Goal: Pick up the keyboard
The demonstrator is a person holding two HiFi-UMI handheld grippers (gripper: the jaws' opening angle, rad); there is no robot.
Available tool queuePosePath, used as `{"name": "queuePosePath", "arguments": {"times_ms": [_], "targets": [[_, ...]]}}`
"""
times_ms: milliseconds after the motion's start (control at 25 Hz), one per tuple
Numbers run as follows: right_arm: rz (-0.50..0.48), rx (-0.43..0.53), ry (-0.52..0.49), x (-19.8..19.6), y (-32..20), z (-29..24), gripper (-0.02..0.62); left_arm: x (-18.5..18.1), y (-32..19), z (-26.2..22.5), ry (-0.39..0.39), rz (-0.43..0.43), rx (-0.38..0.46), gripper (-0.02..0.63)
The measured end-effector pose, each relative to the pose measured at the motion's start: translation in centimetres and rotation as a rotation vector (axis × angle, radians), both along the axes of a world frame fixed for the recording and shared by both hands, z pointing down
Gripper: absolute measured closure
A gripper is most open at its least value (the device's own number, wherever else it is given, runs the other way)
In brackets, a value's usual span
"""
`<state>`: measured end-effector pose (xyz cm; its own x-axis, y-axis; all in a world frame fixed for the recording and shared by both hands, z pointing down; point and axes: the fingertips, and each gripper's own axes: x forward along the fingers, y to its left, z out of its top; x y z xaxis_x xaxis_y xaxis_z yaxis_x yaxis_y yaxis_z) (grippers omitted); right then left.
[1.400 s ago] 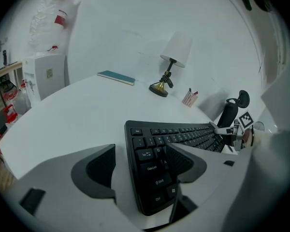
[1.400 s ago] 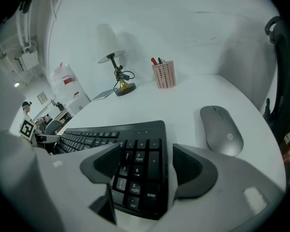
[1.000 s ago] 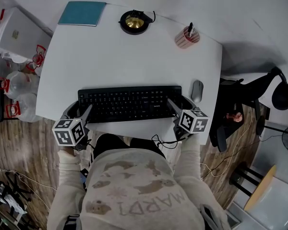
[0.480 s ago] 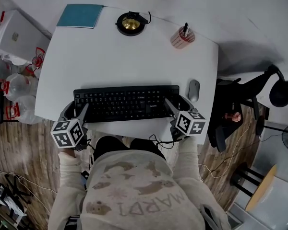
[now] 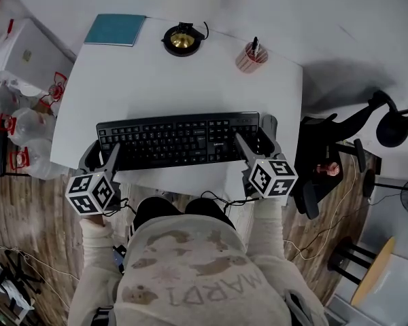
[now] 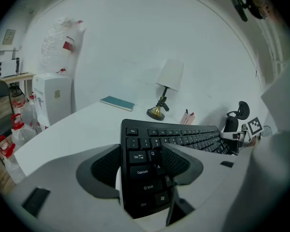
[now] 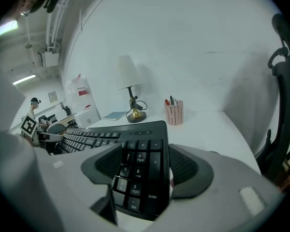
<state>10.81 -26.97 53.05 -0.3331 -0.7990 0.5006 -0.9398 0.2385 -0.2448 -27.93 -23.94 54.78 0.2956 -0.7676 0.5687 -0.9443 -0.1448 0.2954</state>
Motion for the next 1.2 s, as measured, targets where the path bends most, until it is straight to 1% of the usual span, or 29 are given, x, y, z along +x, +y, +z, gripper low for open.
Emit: {"name": "queuePosePath", "arguments": {"times_ms": [320,520,920,1200], "targets": [[-0.008,0.112,0.007,0.2,0.2,-4.2,0.278,0.3,0.5,-4.3,-0.016,-0.025,0.117,0.347],[-0.013,0.176,0.015,0.7,0.6,-6.8,0.278,0.8,1.2,-6.4,-0.013,-0.035,0.168,0.347],[-0.017,0.277,-0.011,1.8,1.8,-10.9,0.278,1.9,2.6,-11.5,-0.046,-0.06,0.294,0.347],[-0.022,0.341,-0.016,2.5,2.6,-13.7,0.278,2.6,3.7,-14.2,-0.051,-0.078,0.361,0.347]]}}
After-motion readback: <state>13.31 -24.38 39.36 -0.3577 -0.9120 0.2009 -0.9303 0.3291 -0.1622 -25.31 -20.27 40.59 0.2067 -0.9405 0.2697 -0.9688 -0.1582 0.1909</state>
